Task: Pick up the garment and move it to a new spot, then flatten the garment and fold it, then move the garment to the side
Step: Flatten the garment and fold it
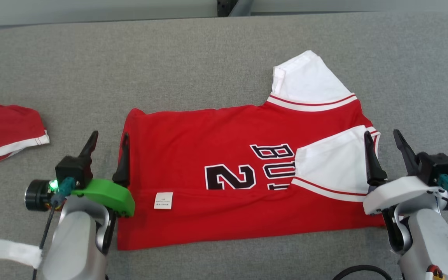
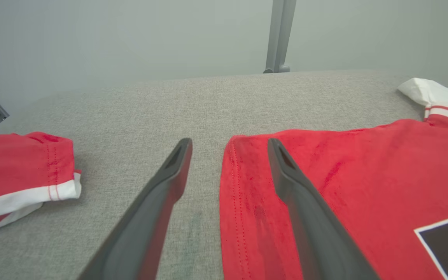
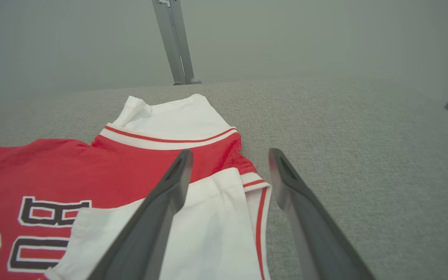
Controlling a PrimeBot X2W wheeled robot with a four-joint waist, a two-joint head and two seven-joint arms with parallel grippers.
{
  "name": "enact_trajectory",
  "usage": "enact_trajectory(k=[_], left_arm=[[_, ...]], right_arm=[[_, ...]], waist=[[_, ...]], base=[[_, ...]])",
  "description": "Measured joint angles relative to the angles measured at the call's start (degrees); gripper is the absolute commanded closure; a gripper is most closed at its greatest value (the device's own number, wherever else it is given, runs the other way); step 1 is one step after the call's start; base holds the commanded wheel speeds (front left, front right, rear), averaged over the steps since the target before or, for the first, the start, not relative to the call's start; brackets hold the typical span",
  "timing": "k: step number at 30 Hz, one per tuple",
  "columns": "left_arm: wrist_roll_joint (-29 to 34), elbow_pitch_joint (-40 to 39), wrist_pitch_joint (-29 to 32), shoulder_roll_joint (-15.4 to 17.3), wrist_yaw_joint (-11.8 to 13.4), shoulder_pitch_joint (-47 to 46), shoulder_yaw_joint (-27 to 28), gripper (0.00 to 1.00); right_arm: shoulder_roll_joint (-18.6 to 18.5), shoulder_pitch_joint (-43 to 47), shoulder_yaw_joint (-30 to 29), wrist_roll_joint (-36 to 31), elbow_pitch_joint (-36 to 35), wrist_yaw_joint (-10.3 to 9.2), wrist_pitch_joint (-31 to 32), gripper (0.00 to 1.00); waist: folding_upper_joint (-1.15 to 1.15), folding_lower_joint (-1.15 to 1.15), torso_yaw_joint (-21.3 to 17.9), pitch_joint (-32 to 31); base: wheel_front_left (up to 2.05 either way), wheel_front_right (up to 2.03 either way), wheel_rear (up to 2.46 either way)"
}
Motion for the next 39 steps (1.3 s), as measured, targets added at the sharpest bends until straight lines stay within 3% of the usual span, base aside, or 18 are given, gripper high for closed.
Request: enact_trajectory(k=[11, 22, 24, 25, 27, 34, 39], left_arm=[[2.6, 11.67, 0.0, 3.32, 0.29, -14.05, -0.43, 0.0], [3.26, 17.2, -0.05, 3.04, 1.02, -16.71, -1.26, 0.0], [3.22, 17.67, -0.07, 2.78, 0.85, -17.23, -1.4, 0.18], [3.15, 17.71, -0.07, 2.66, 0.83, -17.37, -1.37, 0.51], [2.96, 17.47, -0.07, 2.32, 0.79, -17.72, -1.4, 1.0], [2.38, 15.86, -0.04, 1.05, 0.47, -18.53, -2.0, 1.0], [1.56, 12.68, 0.0, -0.66, 0.34, -18.55, -2.26, 1.0]], right_arm=[[-0.22, -6.75, 4.89, 0.6, -2.52, 0.0, 0.0, 0.0], [-1.59, -10.55, 6.86, 1.25, -4.82, 0.0, 0.0, 0.0], [-2.4, -12.02, 7.34, 1.56, -4.82, 0.0, 0.0, 0.0], [-2.88, -12.99, 7.81, 1.57, -4.75, 0.0, 0.0, 0.0], [-3.44, -15.47, 8.92, 1.76, -3.91, 0.0, 0.0, 0.0], [-6.82, -26.47, 13.65, 2.94, 6.54, 0.0, 0.24, 0.0], [-8.8, -36.77, 17.92, 4.3, 18.12, 0.0, 5.61, 0.0]], waist=[[0.0, 0.0, -2.07, 7.08], [0.01, 0.0, -3.78, 10.2], [0.0, 0.0, -3.62, 10.51], [0.0, 0.0, -3.52, 10.67], [0.0, 0.0, -3.3, 11.02], [0.0, 0.0, -1.78, 12.11], [-0.01, 0.0, 0.88, 12.99]], base=[[0.0, 0.0, 0.0], [0.0, 0.0, 0.0], [0.0, 0.0, 0.0], [0.0, 0.0, 0.0], [0.0, 0.0, 0.0], [0.0, 0.0, 0.0], [0.0, 0.0, 0.0]])
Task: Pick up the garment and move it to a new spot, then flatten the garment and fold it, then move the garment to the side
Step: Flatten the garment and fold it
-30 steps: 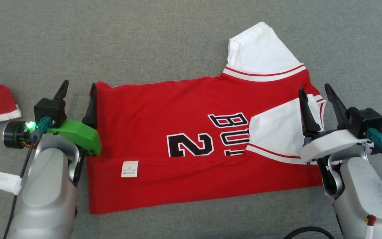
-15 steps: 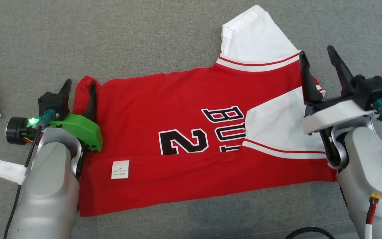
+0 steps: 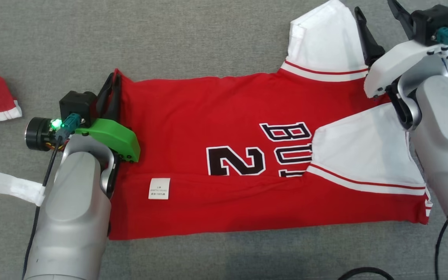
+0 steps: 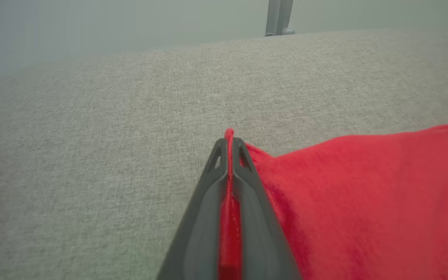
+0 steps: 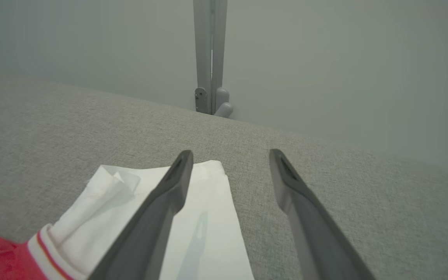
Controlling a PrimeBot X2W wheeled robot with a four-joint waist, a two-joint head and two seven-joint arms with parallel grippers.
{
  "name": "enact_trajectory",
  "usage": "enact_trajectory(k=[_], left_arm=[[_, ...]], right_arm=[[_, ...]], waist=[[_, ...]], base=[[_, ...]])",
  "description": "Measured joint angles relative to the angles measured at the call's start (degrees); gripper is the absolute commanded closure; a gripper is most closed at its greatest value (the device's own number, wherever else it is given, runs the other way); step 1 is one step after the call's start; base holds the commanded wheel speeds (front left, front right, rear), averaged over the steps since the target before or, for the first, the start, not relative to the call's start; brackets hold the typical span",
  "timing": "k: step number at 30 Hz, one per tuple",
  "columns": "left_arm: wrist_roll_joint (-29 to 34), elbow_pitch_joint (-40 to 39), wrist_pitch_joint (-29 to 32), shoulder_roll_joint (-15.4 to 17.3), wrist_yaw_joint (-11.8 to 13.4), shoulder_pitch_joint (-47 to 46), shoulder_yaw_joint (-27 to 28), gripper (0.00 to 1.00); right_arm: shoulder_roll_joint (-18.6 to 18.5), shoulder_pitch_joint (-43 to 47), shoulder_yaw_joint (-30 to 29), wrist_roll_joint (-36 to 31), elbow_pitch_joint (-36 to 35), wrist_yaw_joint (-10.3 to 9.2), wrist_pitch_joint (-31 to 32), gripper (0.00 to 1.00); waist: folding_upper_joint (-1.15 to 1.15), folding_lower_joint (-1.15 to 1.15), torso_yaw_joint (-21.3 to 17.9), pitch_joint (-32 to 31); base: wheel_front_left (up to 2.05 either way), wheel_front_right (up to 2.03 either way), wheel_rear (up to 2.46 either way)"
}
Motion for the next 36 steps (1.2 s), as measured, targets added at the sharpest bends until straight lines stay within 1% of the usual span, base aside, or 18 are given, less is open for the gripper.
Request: enact_trajectory(k=[4, 11, 12, 13, 14, 15, 19, 23, 25, 29, 31, 36], left_arm=[[-0.65, -1.53, -0.01, -0.92, -0.08, -0.01, -1.38, 1.0], [-3.3, -3.61, 0.0, -1.4, -0.13, -0.02, -4.9, 1.0], [-4.08, -3.91, 0.0, -1.44, -0.12, -0.02, -5.49, 1.0], [-4.85, -4.09, 0.0, -1.45, -0.05, -0.02, -6.15, 1.0], [-5.33, -4.22, -0.01, -1.47, 0.1, -0.02, -6.66, 1.0], [-5.56, -4.26, 0.0, -1.48, 0.44, -0.03, -6.93, 1.0], [-5.67, -4.71, 0.0, -1.51, 1.98, -0.11, -6.78, 1.0], [-4.99, -7.06, 0.0, -1.59, 2.48, -0.24, -5.47, 1.0], [-4.46, -7.51, 0.0, -1.61, 2.69, 0.11, -4.66, 1.0], [-3.96, -7.31, 0.0, -1.58, 3.0, 3.53, -3.04, 1.0], [-3.91, -7.78, 0.0, -1.61, 2.97, 5.29, -2.27, 1.0], [-3.91, -10.46, 0.0, -1.57, 2.63, 10.26, 0.26, 1.0]], right_arm=[[-1.43, -5.01, 1.78, -0.02, 6.95, 0.0, 3.67, 0.0], [-1.89, -10.43, 3.34, 0.41, 17.3, 0.0, 8.95, 0.0], [-1.98, -11.17, 3.39, 0.43, 18.13, 0.0, 8.97, 0.06], [-1.98, -11.86, 3.31, 0.47, 18.94, 0.0, 8.95, 0.51], [-1.98, -12.33, 3.21, 0.49, 19.76, 0.0, 8.93, 0.68], [-1.9, -12.6, 3.11, 0.52, 20.36, 0.01, 8.46, 1.0], [-1.59, -13.47, 2.78, 0.44, 22.28, 0.01, 4.68, 1.0], [-1.92, -13.58, 1.76, -0.09, 23.71, 0.0, -1.27, 1.0], [-1.35, -13.4, 1.1, 0.08, 23.98, 0.01, -3.25, 1.0], [-0.73, -9.66, 0.02, 1.07, 23.12, 0.0, -5.21, 1.0], [-0.46, -6.86, -1.15, 2.02, 20.91, 0.0, -5.28, 1.0], [-0.57, 1.77, -4.32, 2.46, 9.61, 0.0, -5.53, 1.0]], waist=[[0.0, 0.0, 2.4, 0.75], [0.0, 0.0, 6.53, 2.43], [0.0, 0.0, 6.92, 2.72], [0.0, 0.0, 7.26, 3.01], [0.0, 0.0, 7.55, 3.28], [0.0, 0.0, 7.77, 3.5], [0.0, 0.01, 7.67, 3.72], [0.0, 0.0, 6.88, 2.74], [0.0, 0.0, 6.51, 1.77], [0.0, 0.0, 5.78, -0.95], [0.0, 0.0, 5.35, -2.61], [-0.01, -0.01, 4.22, -7.17]], base=[[0.0, 0.0, 0.0], [0.0, 0.0, 0.0], [0.0, 0.0, 0.0], [0.0, 0.0, 0.0], [0.0, 0.0, 0.0], [0.0, 0.0, 0.0], [0.0, 0.0, 0.0], [0.0, 0.0, 0.0], [0.0, 0.0, 0.0], [0.0, 0.0, 0.0], [0.0, 0.0, 0.0], [0.0, 0.0, 0.0]])
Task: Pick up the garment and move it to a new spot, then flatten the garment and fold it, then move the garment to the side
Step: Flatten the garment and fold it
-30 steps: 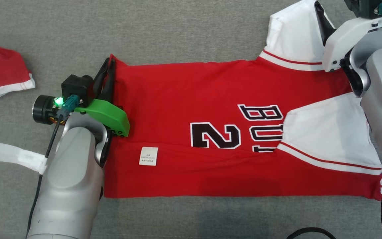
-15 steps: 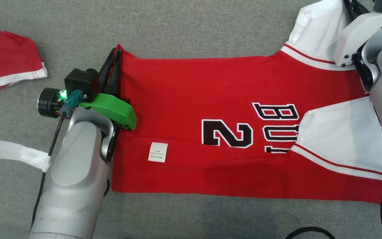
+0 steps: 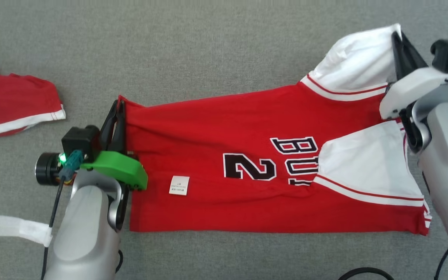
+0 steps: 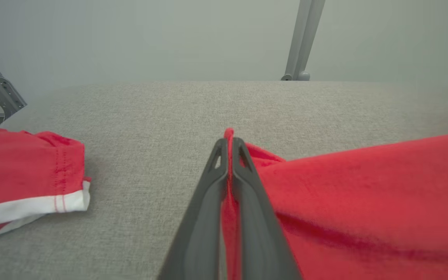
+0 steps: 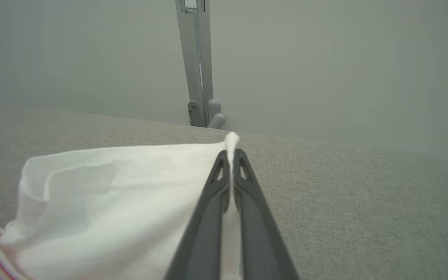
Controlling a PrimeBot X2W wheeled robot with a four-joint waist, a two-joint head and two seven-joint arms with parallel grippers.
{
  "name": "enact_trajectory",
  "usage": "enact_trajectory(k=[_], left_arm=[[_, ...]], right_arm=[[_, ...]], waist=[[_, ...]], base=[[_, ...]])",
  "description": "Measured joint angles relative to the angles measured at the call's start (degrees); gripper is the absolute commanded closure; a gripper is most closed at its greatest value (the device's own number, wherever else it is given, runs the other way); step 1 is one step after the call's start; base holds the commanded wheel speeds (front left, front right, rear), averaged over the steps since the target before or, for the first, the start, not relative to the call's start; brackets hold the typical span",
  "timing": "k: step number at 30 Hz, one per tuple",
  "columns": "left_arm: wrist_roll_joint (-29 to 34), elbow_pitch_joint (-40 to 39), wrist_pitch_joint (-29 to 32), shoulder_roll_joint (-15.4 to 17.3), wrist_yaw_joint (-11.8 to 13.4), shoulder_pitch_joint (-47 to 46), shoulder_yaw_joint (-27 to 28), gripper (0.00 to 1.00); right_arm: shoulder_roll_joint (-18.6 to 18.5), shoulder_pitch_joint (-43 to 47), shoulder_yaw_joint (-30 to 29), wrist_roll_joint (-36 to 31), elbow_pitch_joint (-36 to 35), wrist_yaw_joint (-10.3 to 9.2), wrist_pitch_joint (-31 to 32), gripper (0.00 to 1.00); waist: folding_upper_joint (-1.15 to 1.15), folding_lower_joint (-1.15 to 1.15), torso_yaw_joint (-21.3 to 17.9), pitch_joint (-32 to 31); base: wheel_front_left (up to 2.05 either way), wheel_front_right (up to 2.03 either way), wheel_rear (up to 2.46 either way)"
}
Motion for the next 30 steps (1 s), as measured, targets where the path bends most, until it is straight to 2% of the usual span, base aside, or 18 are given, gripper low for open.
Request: enact_trajectory(k=[8, 13, 19, 29, 30], left_arm=[[0.27, -3.6, 0.0, -0.01, -1.77, 8.73, 0.25, 1.0], [-0.22, -4.83, 0.0, 0.0, -2.29, 13.77, 0.27, 1.0], [-1.6, -4.01, 0.0, 0.01, -2.52, 18.66, 0.47, 1.0], [-2.98, -1.36, 0.0, 0.0, -1.4, 22.1, 0.67, 1.0], [-3.05, -1.14, 0.0, 0.0, -1.1, 22.32, 0.77, 0.87]], right_arm=[[1.05, 18.3, -3.07, 0.92, -14.7, 0.0, 0.01, 1.0], [1.85, 28.07, -4.25, 1.83, -20.24, 0.0, 0.0, 1.0], [3.61, 35.47, -5.31, 2.65, -20.49, 0.0, 0.0, 1.0], [5.42, 37.95, -6.24, 1.43, -18.22, 0.0, 0.0, 1.0], [5.44, 37.96, -6.51, 1.32, -17.95, 0.0, 0.0, 1.0]], waist=[[0.0, 0.0, -1.99, -6.87], [0.0, 0.0, -3.24, -9.84], [0.0, 0.0, -4.8, -11.55], [0.0, 0.0, -5.85, -12.14], [0.0, 0.0, -5.87, -12.2]], base=[[0.0, 0.0, 0.0], [0.0, 0.0, 0.0], [0.0, 0.0, 0.0], [0.0, 0.0, 0.0], [0.0, 0.0, 0.0]])
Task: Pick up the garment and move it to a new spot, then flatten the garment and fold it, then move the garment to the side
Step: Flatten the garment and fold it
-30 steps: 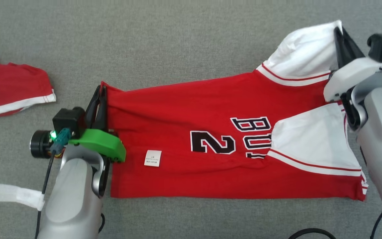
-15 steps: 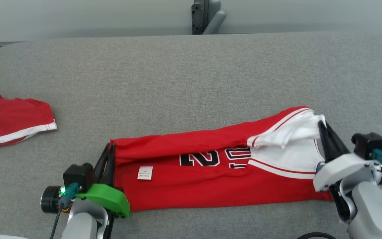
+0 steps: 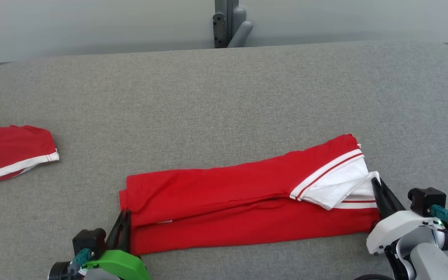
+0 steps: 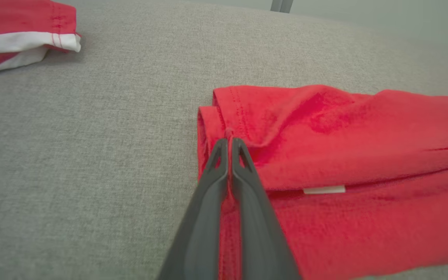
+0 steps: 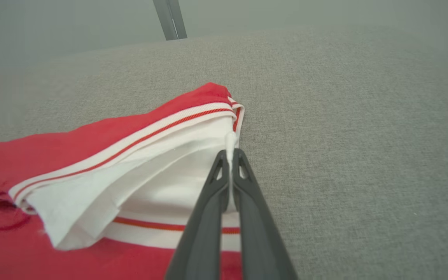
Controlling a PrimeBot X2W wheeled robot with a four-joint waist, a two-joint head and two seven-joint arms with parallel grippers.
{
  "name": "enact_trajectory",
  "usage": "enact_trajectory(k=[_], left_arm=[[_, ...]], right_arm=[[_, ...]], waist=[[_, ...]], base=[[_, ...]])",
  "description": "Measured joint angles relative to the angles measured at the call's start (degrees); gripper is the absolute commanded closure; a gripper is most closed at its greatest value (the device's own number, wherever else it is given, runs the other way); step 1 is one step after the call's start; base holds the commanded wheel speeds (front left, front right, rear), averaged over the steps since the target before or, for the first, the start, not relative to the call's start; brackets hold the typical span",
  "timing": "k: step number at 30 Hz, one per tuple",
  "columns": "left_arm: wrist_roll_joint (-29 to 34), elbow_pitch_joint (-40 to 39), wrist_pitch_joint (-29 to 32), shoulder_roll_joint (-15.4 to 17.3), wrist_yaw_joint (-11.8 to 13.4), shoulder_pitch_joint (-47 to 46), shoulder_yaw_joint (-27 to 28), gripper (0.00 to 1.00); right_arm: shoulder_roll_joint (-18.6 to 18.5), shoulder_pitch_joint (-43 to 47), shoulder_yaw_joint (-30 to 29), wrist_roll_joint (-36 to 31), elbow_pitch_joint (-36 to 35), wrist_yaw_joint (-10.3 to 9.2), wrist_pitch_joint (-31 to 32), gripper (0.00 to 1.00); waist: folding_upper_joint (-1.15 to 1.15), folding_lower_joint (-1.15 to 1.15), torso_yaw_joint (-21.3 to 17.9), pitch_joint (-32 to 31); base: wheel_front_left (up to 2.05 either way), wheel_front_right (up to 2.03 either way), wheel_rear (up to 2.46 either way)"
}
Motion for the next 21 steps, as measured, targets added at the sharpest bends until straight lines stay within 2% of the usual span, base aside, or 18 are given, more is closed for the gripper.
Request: enact_trajectory(k=[1, 2, 3, 9, 15, 17, 21], left_arm=[[-0.49, 0.04, 0.0, -0.02, 0.27, 0.36, 0.22, 0.61], [-0.58, 0.02, 0.0, 0.0, 0.54, 0.76, 0.36, 0.04], [-0.57, -0.07, 0.0, 0.0, 0.96, 1.15, 0.43, 0.0], [0.13, -4.76, 0.0, 0.01, 3.35, 4.51, 1.94, 0.0], [1.26, -8.95, 0.0, 0.02, 4.15, 6.42, 2.6, 0.0], [1.51, -9.21, 0.0, 0.02, 4.14, 6.42, 2.38, 0.0], [1.54, -9.66, 0.0, 0.03, 4.2, 6.28, 1.93, 0.0]], right_arm=[[-0.03, 0.04, -0.27, -0.46, 0.3, 0.0, 0.0, 0.97], [-0.03, 0.15, -0.74, -0.83, 0.79, 0.0, 0.0, 0.54], [0.13, 0.42, -1.55, -0.87, 0.9, 0.0, 0.0, 0.0], [1.15, 2.92, -8.45, -3.11, -2.35, 0.0, 0.0, 0.0], [3.05, 3.06, -9.56, -4.83, -5.09, 0.0, 0.0, 0.0], [3.08, 2.02, -8.93, -5.06, -3.71, 0.0, 0.0, 0.0], [2.78, -0.35, -8.23, -6.98, 4.52, 0.0, 0.01, 0.0]], waist=[[0.01, 0.0, -0.02, -0.09], [0.01, 0.0, -0.03, -0.18], [0.01, 0.0, -0.03, -0.27], [0.01, 0.0, 0.41, -0.93], [0.01, 0.0, 1.13, -0.76], [0.01, 0.0, 1.63, -0.52], [0.01, 0.0, 2.86, 0.01]], base=[[0.0, 0.0, 0.0], [0.0, 0.0, 0.0], [0.0, 0.0, 0.0], [0.0, 0.0, 0.0], [0.0, 0.0, 0.0], [0.0, 0.0, 0.0], [0.0, 0.0, 0.0]])
